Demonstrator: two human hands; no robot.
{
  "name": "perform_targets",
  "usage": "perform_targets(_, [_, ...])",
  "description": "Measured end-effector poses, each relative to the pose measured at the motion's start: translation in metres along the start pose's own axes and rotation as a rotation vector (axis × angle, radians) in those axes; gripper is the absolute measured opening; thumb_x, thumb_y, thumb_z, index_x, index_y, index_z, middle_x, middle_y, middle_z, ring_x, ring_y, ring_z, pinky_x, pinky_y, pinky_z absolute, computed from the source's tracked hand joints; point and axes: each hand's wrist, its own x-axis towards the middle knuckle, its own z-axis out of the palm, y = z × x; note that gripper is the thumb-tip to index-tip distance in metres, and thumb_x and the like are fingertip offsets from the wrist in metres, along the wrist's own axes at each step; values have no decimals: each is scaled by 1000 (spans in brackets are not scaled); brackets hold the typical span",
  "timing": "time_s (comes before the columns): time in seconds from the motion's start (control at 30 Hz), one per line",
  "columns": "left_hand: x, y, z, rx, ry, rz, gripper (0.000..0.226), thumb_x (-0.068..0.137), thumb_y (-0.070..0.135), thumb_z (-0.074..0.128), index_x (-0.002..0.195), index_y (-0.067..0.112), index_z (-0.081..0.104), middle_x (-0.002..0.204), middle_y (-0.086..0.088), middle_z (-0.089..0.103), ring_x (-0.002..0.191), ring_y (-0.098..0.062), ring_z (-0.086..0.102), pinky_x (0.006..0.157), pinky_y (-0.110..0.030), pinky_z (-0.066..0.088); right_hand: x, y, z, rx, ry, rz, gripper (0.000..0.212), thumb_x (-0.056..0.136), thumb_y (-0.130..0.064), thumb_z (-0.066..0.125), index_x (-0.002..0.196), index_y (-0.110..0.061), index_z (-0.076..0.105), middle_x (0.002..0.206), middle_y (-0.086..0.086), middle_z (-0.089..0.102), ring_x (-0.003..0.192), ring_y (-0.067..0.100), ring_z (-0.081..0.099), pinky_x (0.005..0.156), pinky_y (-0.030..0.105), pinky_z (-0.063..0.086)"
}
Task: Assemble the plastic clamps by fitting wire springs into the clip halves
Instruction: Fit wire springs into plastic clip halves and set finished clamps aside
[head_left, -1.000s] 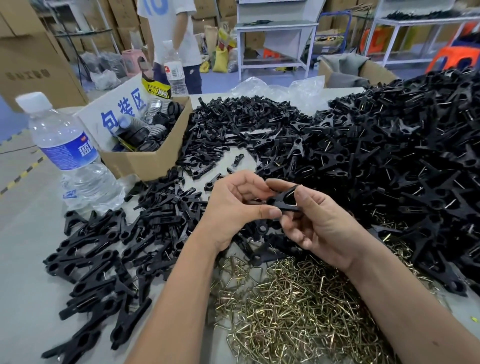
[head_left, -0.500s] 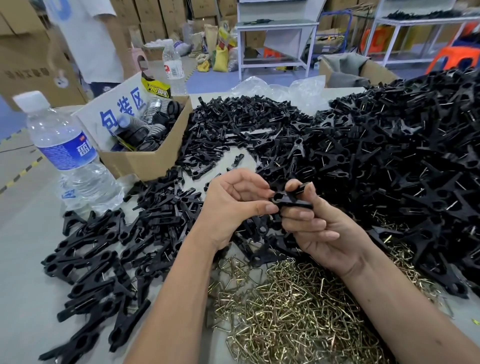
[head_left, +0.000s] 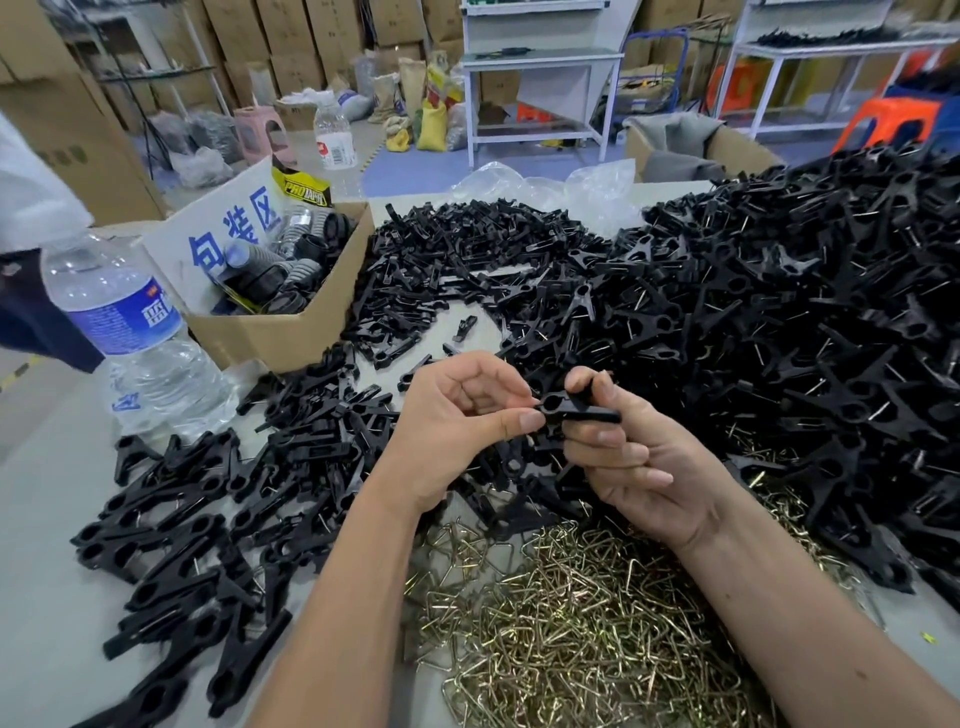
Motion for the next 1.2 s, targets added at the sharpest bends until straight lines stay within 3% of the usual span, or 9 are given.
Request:
perform_targets(0.27, [32, 11, 10, 83, 247, -82, 24, 77, 4, 88, 93, 17, 75, 88, -5, 80, 84, -18, 77, 79, -29, 60, 10, -47, 23, -612, 313, -383, 29, 93, -35, 70, 113, -15, 78, 69, -2, 59, 52, 5, 47, 38, 14, 38])
perform_targets(0.43, [75, 10, -37, 467, 554, -324, 19, 79, 7, 84, 83, 23, 75, 80, 3, 77, 80, -15, 75, 74, -34, 61, 38, -114, 34, -1118, 903, -733, 41, 88, -30, 83, 121, -8, 73, 68, 2, 69, 51, 11, 57, 45, 26, 48])
perform_targets(0.53, [93, 5, -67, 822, 600, -420, 26, 79, 1, 71, 78, 27, 72, 87, 5, 75, 84, -17, 71, 72, -34, 60, 68, -125, 35, -1601, 1133, -897, 28, 90, -29, 78, 113, -15, 77, 80, 1, 73, 65, 10, 68, 74, 28, 61])
perform_targets(0.63, [107, -2, -86, 1122, 442, -518, 31, 80, -2, 66, 83, 28, 72, 99, 0, 72, 91, -21, 67, 76, -34, 58, 118, -97, 45, -2005, 782, -670, 9, 92, -19, 74, 99, -19, 79, 82, -6, 71, 66, -8, 57, 63, 3, 41])
perform_targets(0.73, [115, -5, -92, 1264, 265, -641, 21, 80, 3, 76, 85, 23, 75, 96, -4, 73, 88, -26, 69, 82, -40, 62, 171, -67, 40, -2372, 420, -227, 28, 94, -4, 64, 110, -22, 78, 108, 0, 74, 90, 13, 68, 80, 22, 53])
perform_targets(0.83, [119, -9, -96, 1314, 217, -646, 18, 79, 5, 80, 90, 19, 76, 96, -7, 73, 89, -29, 70, 82, -41, 62, 207, -54, 28, -2577, 269, 163, 53, 90, 10, 56, 132, -20, 67, 132, 9, 65, 117, 31, 63, 87, 40, 55])
perform_targets(0.9, [121, -11, -100, 1302, 215, -643, 19, 78, 4, 81, 88, 20, 77, 93, -7, 73, 85, -29, 70, 79, -40, 62, 221, -51, 21, -2623, 206, 306, 48, 88, 10, 59, 129, -13, 68, 129, 12, 66, 116, 34, 64, 94, 43, 57])
perform_targets(1.0, [124, -11, -101, 1286, 231, -614, 16, 79, 5, 82, 83, 20, 77, 93, -6, 73, 85, -28, 69, 73, -36, 58, 229, -51, 13, -2623, 194, 311, 25, 90, 4, 65, 111, -7, 74, 113, 12, 72, 104, 32, 67, 92, 43, 58])
perform_targets(1.2, [123, -13, -99, 1278, 255, -568, 17, 85, 3, 74, 90, 19, 75, 103, -7, 72, 93, -30, 68, 83, -41, 60, 222, -51, 3, -2326, 390, -23, 16, 102, -9, 57, 116, -9, 66, 111, 14, 69, 106, 32, 65, 83, 38, 52])
